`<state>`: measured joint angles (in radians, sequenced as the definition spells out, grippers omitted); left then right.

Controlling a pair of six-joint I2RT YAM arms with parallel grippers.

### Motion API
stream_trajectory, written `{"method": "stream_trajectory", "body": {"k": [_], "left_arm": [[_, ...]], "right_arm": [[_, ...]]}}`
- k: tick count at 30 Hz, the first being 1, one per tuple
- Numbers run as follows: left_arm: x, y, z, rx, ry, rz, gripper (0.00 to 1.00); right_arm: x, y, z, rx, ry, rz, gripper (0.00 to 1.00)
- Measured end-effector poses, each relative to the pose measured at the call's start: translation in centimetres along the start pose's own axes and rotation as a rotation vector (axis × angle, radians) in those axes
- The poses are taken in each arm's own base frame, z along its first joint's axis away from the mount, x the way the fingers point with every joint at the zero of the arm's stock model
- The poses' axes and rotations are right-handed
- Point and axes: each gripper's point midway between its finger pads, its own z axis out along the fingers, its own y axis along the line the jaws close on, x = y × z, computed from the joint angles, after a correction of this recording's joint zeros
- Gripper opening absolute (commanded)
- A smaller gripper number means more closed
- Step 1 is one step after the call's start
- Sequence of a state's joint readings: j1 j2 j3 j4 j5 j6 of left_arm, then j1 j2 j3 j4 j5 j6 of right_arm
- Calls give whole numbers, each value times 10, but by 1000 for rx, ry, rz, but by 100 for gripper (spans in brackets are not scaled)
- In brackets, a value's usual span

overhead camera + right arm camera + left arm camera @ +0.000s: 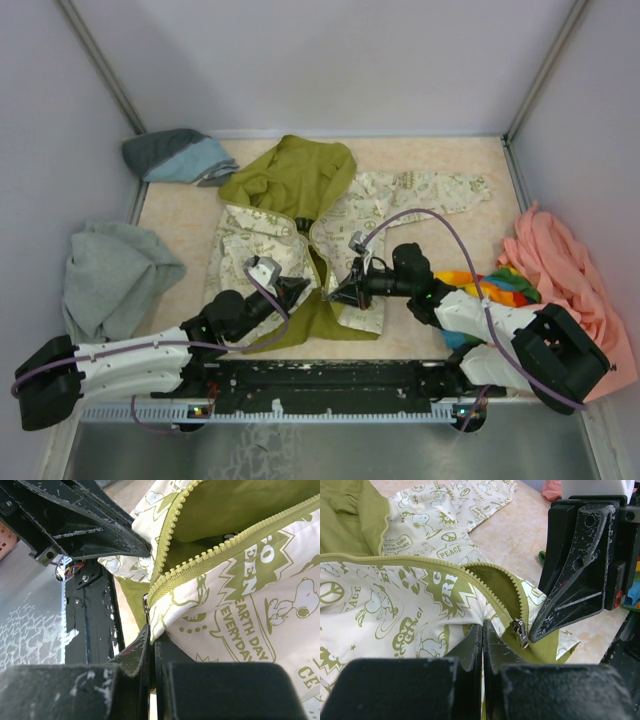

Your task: Zip up the jacket

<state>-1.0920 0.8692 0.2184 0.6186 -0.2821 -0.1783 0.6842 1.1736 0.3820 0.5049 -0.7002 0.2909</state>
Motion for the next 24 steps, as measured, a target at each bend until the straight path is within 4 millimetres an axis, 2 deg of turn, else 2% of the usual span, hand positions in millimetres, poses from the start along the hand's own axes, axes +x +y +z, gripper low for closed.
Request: {"method": "stream_trajectory", "body": {"k": [24], "left_arm": [[0,-3,-1,18,4,0,0]], "right_arm": [[-8,1,1,9,-30,52,0]]}}
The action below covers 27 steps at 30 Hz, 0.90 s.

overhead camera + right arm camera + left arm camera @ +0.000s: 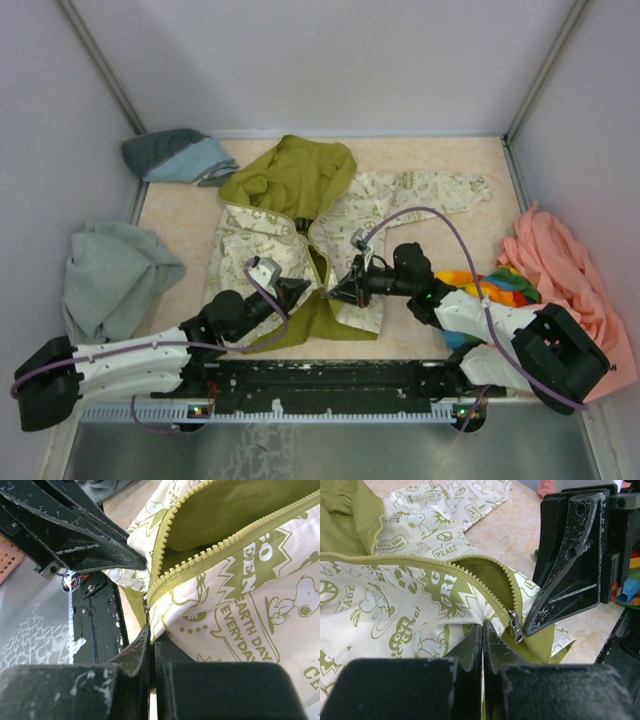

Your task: Zip up the jacket

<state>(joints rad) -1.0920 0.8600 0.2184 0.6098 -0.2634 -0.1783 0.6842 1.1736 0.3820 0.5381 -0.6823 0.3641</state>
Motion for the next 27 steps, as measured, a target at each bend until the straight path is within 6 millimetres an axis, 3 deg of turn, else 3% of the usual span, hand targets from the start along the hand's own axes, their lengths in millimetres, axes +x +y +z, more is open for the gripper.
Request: {"method": "stream_trajectory", "body": {"k": [20,27], "left_arm": [[-1,-8,-3,54,4,25,0],[3,-12,-4,84,21,48,0]], "right_arm": [[-1,2,-2,-17,3,34,0],[-11,8,-2,-53,-3,30,0]]}}
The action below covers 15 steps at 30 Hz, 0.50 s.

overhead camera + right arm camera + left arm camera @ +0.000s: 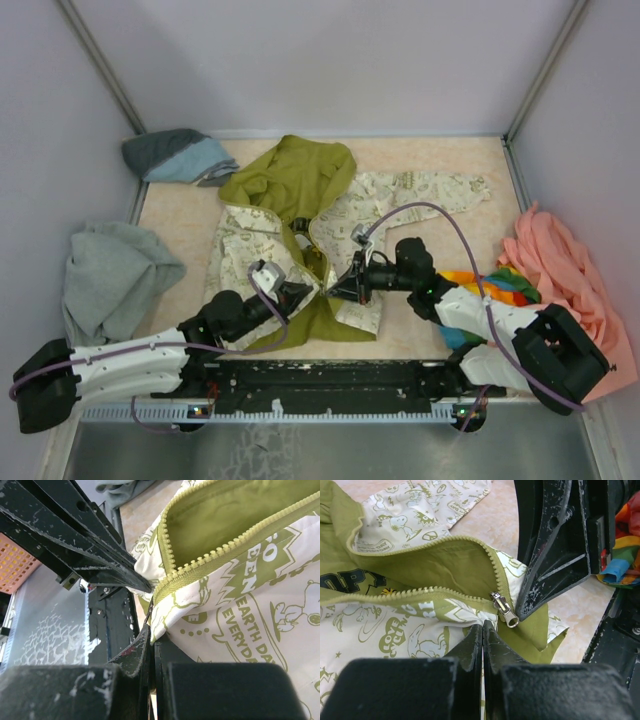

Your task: Zip up the jacket

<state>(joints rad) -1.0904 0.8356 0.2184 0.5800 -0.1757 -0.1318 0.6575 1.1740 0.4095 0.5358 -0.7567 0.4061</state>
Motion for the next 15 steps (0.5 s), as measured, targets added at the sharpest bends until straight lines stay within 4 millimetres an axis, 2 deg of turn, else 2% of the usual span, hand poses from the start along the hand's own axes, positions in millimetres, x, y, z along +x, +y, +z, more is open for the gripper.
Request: {"method": "stream_trajectory", "body": {"k": [15], "left_arm": [[5,-15,-5,92,33,5,0]], "right_arm": [[6,-6,0,-47,84,7,0]]}}
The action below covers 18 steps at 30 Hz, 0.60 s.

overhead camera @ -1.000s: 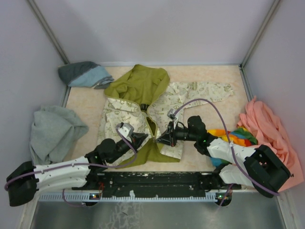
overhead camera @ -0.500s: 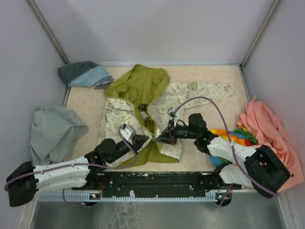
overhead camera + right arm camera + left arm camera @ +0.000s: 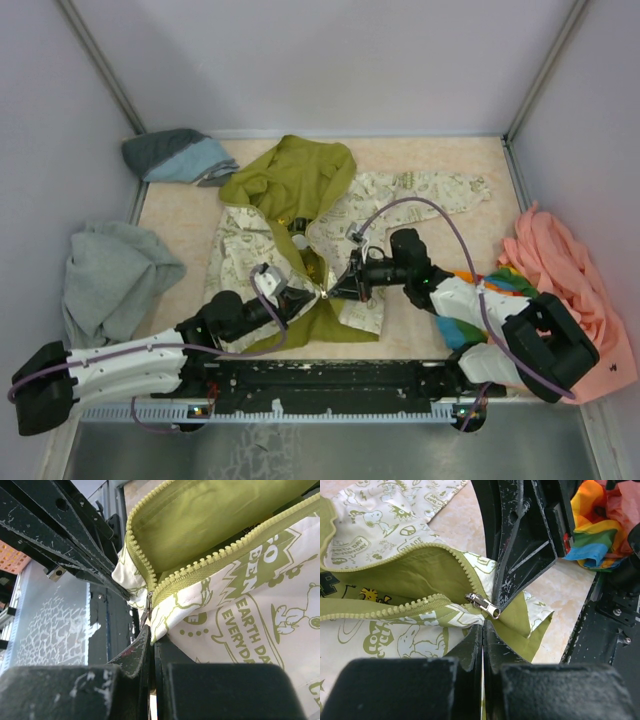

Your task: Zip up the jacket

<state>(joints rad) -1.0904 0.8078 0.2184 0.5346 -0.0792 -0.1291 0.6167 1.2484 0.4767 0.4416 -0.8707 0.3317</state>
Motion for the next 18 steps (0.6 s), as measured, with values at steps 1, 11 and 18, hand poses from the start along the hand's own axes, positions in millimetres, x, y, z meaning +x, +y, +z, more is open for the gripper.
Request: {"method": "stream_trajectory", "body": {"k": [1,11,18], "left_arm": [[1,-1,0,6,5,0,0],[7,-12,-2,69,36,-7,0],[4,-25,-1,137,49,-11,0]], "right_arm": [[1,0,0,-5,9,-2,0],[9,-3,2,-46,121,-45,0],[10,-4,3,-70,162,-72,0]]}}
